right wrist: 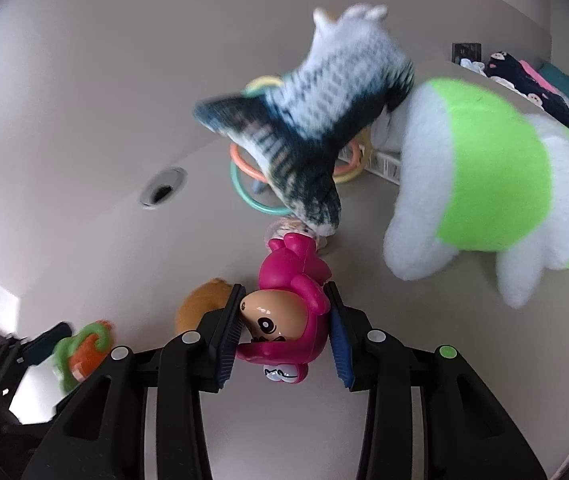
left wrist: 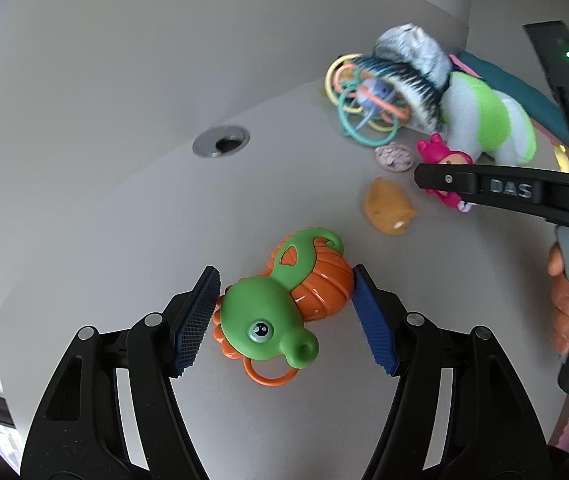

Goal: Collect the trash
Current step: 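Carry the seahorse in the left gripper while the right carries the monkey into the black bin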

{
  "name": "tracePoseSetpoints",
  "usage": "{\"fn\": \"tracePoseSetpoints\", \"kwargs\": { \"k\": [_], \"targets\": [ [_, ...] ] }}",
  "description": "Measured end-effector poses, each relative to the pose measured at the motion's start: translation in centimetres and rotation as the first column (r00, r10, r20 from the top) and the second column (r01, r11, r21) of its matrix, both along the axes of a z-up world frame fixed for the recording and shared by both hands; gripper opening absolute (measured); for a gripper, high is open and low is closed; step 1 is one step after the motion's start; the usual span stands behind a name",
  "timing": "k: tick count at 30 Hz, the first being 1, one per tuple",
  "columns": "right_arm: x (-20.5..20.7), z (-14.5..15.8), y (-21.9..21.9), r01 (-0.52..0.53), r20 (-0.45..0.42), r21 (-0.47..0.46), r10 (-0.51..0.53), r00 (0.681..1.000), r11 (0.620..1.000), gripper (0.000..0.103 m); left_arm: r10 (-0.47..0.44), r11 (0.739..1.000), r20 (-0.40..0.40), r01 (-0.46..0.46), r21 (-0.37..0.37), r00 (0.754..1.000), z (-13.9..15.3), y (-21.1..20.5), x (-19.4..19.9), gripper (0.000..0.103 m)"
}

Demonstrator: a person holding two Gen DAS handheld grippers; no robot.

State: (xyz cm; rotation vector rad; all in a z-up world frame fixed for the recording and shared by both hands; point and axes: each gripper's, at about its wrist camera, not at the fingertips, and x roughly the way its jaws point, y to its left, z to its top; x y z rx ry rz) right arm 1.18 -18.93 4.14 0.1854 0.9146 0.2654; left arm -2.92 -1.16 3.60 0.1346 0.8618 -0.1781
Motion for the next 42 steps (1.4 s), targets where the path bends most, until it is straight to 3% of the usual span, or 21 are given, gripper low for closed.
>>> {"fn": "tracePoseSetpoints", "kwargs": {
  "k": [5,12,24,33,42],
  "targets": [
    [-3.1,2.4,-2.1,-0.003,0.050,0.041,0.001,0.999,0.999,0.041,-0.037,0.999,0.028,0.036,0.009,0.999,1.8,-2.3,-1.3,0.065],
    [-7.7,4.5,-8.2,0.083,0.108,0.060,-0.089,0.990,0.995,0.041,-0.124,0.992,0.058,0.124,0.009,0.991,3.9,-7.8,-2.8,0.065],
    [-14.7,4.0,-21.0,0.323,0.148,0.030,-0.323,0.935,0.946,0.041,-0.342,0.940,0.044,0.342,-0.003,0.939,3.6,-22.0,-4.6,0.065],
    [-21.8,1.1,-31.4,0.534,0.100,0.022,-0.533,0.840,0.845,0.041,-0.528,0.849,-0.015,0.528,0.019,0.849,1.0,-34.2,-8.2,0.066],
    [-27.5,-3.5,-39.2,0.688,0.013,0.003,-0.688,0.726,0.726,0.041,-0.660,0.744,-0.122,0.667,0.030,0.742,-4.1,-43.6,-12.9,0.066]
  ]
}}
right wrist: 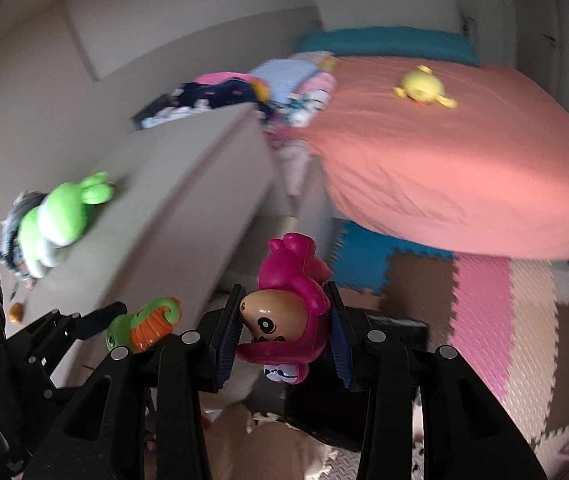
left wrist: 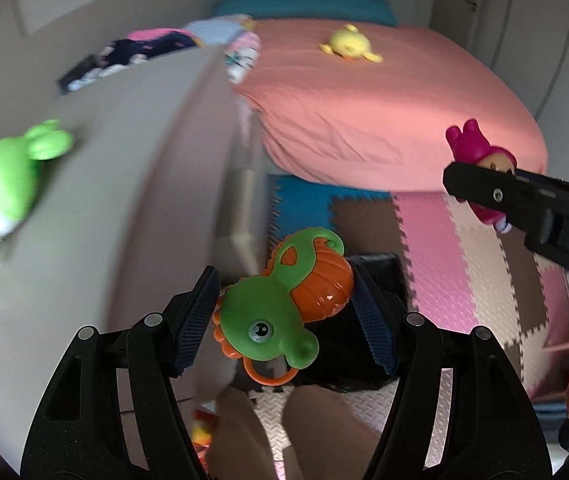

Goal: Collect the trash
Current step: 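Carry the seahorse in the left gripper while the right carries the monkey into the black bin, then move both open grippers back over the desk toward the plush toys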

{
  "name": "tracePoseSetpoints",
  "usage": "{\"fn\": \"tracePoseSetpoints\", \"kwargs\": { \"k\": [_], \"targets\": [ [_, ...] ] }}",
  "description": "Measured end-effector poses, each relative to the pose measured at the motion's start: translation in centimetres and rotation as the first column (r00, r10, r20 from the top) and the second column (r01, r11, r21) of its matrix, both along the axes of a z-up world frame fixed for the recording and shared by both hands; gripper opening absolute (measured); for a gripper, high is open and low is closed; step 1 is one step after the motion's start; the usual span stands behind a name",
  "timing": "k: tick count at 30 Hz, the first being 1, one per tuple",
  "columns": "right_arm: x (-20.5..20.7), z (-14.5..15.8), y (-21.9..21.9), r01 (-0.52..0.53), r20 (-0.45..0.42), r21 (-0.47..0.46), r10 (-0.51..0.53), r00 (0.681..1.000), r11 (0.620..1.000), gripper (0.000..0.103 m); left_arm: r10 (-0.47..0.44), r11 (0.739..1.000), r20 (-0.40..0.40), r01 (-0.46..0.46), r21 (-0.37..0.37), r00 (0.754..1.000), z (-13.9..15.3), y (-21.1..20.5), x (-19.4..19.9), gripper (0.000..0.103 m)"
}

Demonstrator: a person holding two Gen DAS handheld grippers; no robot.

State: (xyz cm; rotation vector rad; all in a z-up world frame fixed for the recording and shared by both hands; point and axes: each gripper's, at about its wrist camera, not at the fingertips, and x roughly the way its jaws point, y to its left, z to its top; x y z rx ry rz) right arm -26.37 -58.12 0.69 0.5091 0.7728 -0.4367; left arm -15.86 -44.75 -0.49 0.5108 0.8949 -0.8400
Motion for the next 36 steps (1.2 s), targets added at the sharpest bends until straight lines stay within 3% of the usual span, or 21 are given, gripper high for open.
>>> {"fn": "tracePoseSetpoints", "kwargs": {
  "k": [5,6,7,8,9,12,24,31,36],
  "targets": [
    [-1.1,-3.3,-2.4,0.048,-0.075,0.046,-0.044,0.996,0.998,0.042,-0.063,0.996,-0.047,0.066,0.054,0.997,-3.3,-3.1,-1.7,0.067],
    [-1.0,-3.8,-2.6,0.048,-0.098,0.051,-0.043,0.994,0.998,0.044,-0.067,0.995,-0.049,0.070,0.066,0.997,-3.8,-3.4,-1.8,0.081],
    [-0.9,-4.3,-2.8,0.062,-0.122,0.046,-0.056,0.991,0.997,0.051,-0.062,0.995,-0.042,0.065,0.080,0.997,-4.4,-3.9,-2.0,0.094],
    [-0.8,-4.7,-2.9,0.083,-0.144,0.032,-0.078,0.986,0.996,0.072,-0.058,0.995,-0.029,0.060,0.086,0.998,-4.7,-4.0,-2.1,0.097],
    [-1.1,-4.9,-3.1,0.107,-0.147,0.010,-0.105,0.984,0.994,0.079,-0.052,0.992,-0.015,0.053,0.110,0.999,-5.2,-4.2,-2.2,0.097],
    [-1.4,-4.8,-3.0,0.118,-0.138,-0.025,-0.120,0.983,0.993,0.079,-0.036,0.990,-0.021,0.038,0.134,0.999,-6.1,-4.6,-2.4,0.097],
    [-0.9,-4.1,-2.7,0.118,-0.129,-0.052,-0.124,0.984,0.992,0.080,0.010,0.996,-0.027,-0.007,0.091,1.000,-4.4,-3.1,-1.2,0.097],
    [0.0,-1.9,-0.8,0.086,-0.096,-0.084,-0.094,0.991,0.993,0.080,0.018,0.999,0.007,-0.018,0.050,1.000,-1.5,-0.7,-0.3,0.097],
    [2.0,0.3,1.9,0.021,-0.051,-0.097,-0.026,0.998,0.995,0.080,0.078,0.997,0.022,-0.078,0.000,0.997,0.8,2.7,1.8,0.097]
  ]
}}
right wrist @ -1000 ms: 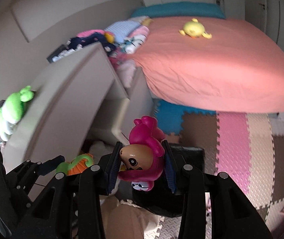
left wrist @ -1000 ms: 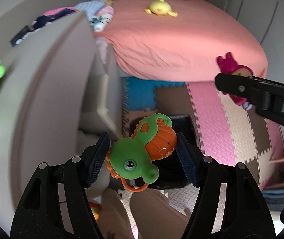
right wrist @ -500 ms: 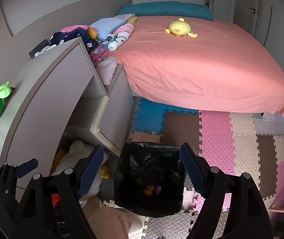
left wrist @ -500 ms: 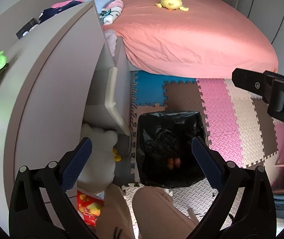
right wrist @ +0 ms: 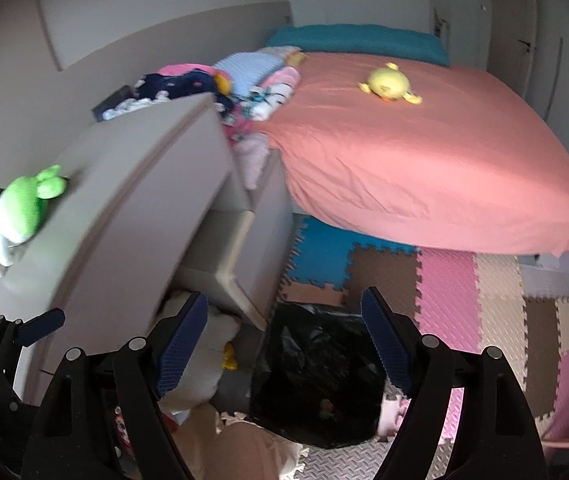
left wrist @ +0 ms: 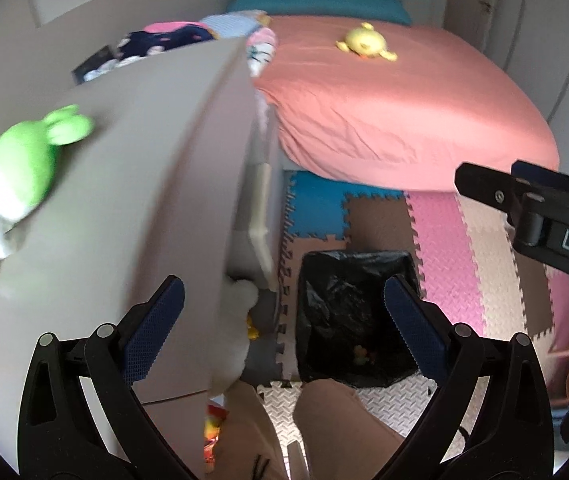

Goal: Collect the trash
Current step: 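Move both open grippers back over the desk toward the plush toys, then grasp the green-white plush with the right gripper while the left grasps the grey fish plush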

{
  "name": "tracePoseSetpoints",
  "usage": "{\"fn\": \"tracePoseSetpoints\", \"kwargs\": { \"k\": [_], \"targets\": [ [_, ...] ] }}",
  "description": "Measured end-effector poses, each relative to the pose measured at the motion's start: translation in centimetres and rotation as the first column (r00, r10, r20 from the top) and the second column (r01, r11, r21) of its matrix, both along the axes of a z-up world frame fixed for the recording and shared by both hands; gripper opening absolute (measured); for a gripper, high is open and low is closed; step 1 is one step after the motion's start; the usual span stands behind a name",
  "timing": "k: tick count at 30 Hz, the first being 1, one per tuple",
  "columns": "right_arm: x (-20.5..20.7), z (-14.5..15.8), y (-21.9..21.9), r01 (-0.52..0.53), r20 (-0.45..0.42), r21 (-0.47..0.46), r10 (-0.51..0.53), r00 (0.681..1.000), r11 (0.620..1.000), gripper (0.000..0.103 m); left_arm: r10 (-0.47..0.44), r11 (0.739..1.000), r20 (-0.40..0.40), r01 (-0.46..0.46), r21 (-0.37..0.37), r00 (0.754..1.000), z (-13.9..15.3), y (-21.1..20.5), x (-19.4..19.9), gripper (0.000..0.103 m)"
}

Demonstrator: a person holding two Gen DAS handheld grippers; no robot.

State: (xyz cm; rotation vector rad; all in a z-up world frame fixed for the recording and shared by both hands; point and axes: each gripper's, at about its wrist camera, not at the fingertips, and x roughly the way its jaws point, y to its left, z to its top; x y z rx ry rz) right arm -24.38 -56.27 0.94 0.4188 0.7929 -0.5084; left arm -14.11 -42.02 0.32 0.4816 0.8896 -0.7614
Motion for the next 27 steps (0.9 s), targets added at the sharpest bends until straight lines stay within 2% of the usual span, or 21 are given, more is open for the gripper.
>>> {"fn": "tracePoseSetpoints", "kwargs": {
  "k": [6,11,16,21,27],
  "targets": [
    [4.0,1.8,4.1,-0.112,0.040,-0.003,0.112,0.993,0.994,0.080,0.139,0.989,0.012,-0.138,-0.060,0.990,2.6,6.0,3.8,0.097],
    [7.6,2.7,7.7,-0.201,0.057,0.009,0.200,0.978,0.980,0.080,0.252,0.966,0.037,-0.249,-0.074,0.967,3.9,11.5,7.0,0.097],
    [11.4,3.8,11.8,-0.300,0.058,-0.017,0.301,0.952,0.954,0.080,0.358,0.933,0.083,-0.351,-0.083,0.930,5.3,16.6,10.7,0.097],
    [15.2,4.8,14.5,-0.370,0.084,0.001,0.369,0.926,0.929,0.080,0.449,0.893,0.118,-0.438,-0.106,0.886,7.0,21.2,14.8,0.097],
    [20.5,5.6,17.7,-0.450,0.115,0.016,0.446,0.888,0.893,0.080,0.531,0.847,0.130,-0.516,-0.130,0.838,8.8,24.4,19.3,0.097]
  ]
}}
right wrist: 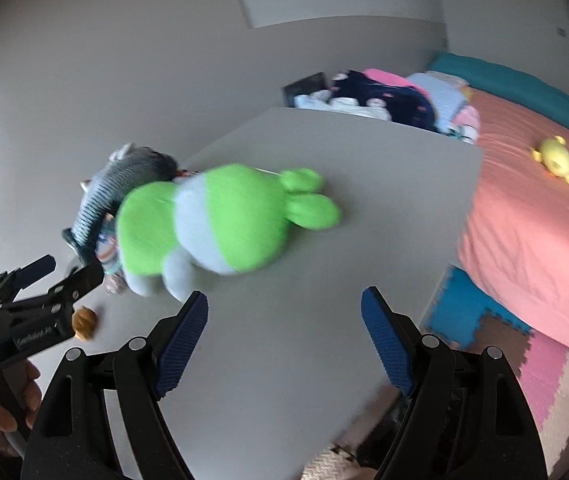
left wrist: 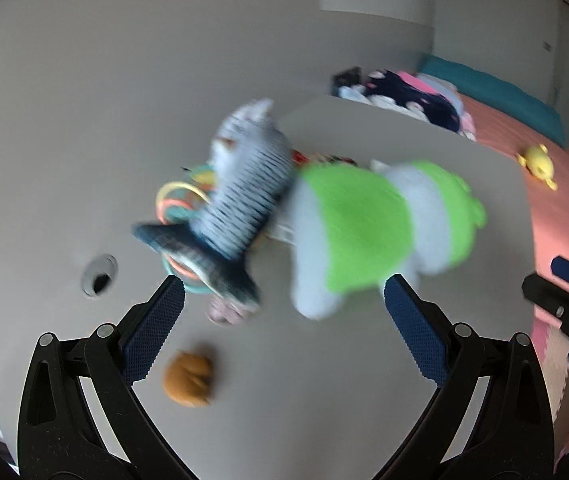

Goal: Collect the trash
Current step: 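Grasp the green-white plush with the right gripper while the left grasps the grey fish plush, then carry both plushes over the black bin and open both grippers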

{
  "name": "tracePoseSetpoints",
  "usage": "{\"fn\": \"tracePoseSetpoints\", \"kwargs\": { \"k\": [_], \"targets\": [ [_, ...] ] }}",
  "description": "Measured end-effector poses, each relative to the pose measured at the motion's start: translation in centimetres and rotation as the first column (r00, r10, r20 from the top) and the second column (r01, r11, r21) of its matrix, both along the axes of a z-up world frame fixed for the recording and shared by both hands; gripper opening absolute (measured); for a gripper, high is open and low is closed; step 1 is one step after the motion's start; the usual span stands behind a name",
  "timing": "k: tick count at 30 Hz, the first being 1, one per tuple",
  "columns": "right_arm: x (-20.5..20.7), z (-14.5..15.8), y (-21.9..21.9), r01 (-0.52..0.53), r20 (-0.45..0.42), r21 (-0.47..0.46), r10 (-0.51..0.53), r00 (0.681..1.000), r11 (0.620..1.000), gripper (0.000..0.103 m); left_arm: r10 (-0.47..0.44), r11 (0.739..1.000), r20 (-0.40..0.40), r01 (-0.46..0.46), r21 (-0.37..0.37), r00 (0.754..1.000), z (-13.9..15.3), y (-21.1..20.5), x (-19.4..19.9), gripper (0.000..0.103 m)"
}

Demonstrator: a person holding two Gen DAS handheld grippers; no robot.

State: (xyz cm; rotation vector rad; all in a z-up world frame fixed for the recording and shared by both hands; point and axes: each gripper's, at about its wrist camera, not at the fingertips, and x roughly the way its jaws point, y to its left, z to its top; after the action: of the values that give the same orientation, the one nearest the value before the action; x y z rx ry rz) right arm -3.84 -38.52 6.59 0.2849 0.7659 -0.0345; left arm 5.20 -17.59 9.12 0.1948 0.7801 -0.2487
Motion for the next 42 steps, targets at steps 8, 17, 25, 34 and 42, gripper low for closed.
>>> {"fn": "tracePoseSetpoints", "kwargs": {
  "k": [8,17,25,34,42],
  "targets": [
    [7.3,-0.6,2.6,-0.007,-0.012,-0.008,0.007,1.000,1.000,0.083,0.019,1.000,-0.003,-0.019,-0.005,1.000,1.2,0.5,4.9,0.097],
    [12.1,-2.4,1.9,0.000,-0.060,0.006,0.000,0.998,1.000,0.070,0.027,0.999,-0.022,-0.027,0.031,0.999,0.8,-1.6,10.5,0.097],
    [11.8,-1.8,1.7,-0.017,-0.013,0.031,0.017,1.000,0.999,0.031,0.013,0.997,-0.041,-0.010,0.079,0.999,-0.2,-3.3,13.3,0.053],
    [8.7,1.5,0.6,0.017,0.100,0.003,-0.017,0.995,1.000,0.024,0.002,0.993,-0.010,-0.003,-0.117,1.000,3.1,-0.3,12.3,0.026],
    [3.4,6.1,-1.9,0.098,0.209,-0.028,-0.090,0.974,0.995,0.024,-0.077,0.986,0.105,0.092,-0.142,0.991,8.4,-2.2,5.8,0.027]
  ]
}}
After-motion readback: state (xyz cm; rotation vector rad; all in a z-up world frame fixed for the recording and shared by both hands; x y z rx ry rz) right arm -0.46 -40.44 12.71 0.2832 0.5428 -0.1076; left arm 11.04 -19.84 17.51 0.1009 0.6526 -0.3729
